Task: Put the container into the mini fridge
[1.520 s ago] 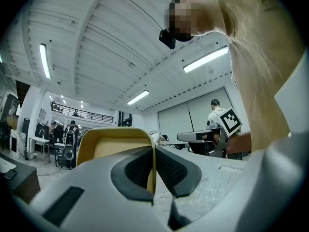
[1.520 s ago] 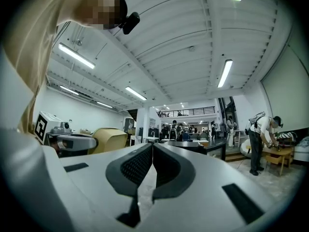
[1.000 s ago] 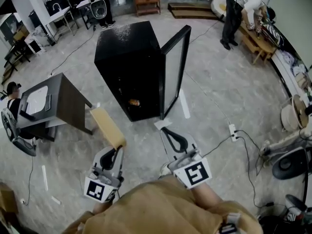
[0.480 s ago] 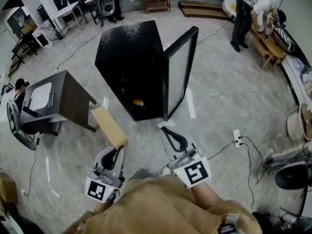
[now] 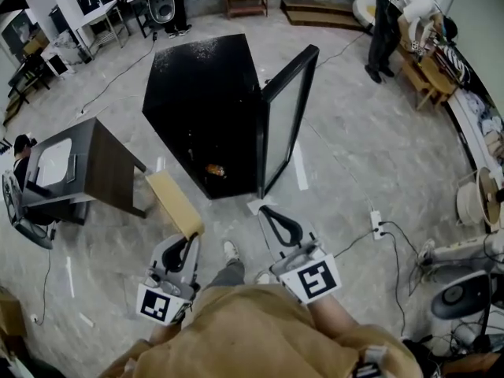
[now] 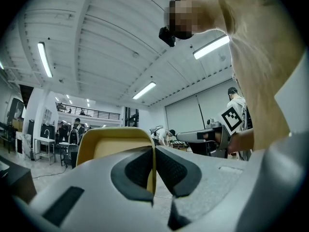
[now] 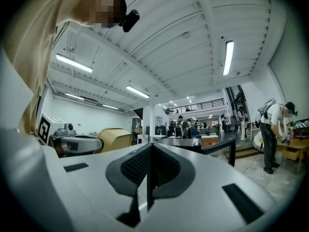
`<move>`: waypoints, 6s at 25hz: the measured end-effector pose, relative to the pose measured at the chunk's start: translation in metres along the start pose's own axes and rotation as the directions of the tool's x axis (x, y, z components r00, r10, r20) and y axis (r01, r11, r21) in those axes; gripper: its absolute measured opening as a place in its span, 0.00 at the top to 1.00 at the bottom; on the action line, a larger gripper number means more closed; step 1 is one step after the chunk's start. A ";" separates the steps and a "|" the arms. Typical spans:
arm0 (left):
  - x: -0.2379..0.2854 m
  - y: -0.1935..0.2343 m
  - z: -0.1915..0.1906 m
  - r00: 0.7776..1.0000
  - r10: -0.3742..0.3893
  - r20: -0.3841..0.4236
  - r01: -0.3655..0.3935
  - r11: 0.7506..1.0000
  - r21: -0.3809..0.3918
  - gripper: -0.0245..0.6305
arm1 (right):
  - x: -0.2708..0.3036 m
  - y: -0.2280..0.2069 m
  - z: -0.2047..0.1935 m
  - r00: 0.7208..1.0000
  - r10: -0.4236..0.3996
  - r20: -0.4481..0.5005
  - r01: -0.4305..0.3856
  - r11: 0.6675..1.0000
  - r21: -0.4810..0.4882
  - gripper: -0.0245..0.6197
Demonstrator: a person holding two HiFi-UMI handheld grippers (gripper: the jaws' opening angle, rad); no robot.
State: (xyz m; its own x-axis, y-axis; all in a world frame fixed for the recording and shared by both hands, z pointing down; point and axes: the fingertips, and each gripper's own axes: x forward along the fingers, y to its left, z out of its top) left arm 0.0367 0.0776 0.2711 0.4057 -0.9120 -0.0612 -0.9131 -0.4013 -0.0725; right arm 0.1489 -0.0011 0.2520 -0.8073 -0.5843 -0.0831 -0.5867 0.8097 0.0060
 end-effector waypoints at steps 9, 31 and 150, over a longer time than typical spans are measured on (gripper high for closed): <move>0.044 0.088 -0.019 1.000 -0.027 -0.008 0.027 1.000 -0.005 0.94 | 0.100 -0.013 -0.001 1.000 0.005 -0.025 -0.005 0.999 -0.036 0.96; 0.153 0.209 -0.154 0.938 -0.230 -0.258 0.265 0.958 0.111 0.94 | 0.240 -0.068 -0.110 0.986 -0.092 -0.142 0.098 0.995 0.031 0.96; 0.445 0.370 -0.569 0.705 -0.155 -0.692 0.451 0.851 0.268 0.90 | 0.348 -0.143 -0.401 0.918 -0.089 -0.385 0.104 0.994 0.018 0.96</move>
State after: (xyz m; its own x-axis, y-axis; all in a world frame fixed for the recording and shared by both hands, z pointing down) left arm -0.1447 -0.5252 0.7833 0.3990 -0.6394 0.6573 -0.5832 -0.7301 -0.3562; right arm -0.0741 -0.3418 0.6218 -0.7137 -0.6295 0.3073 -0.6662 0.7455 -0.0202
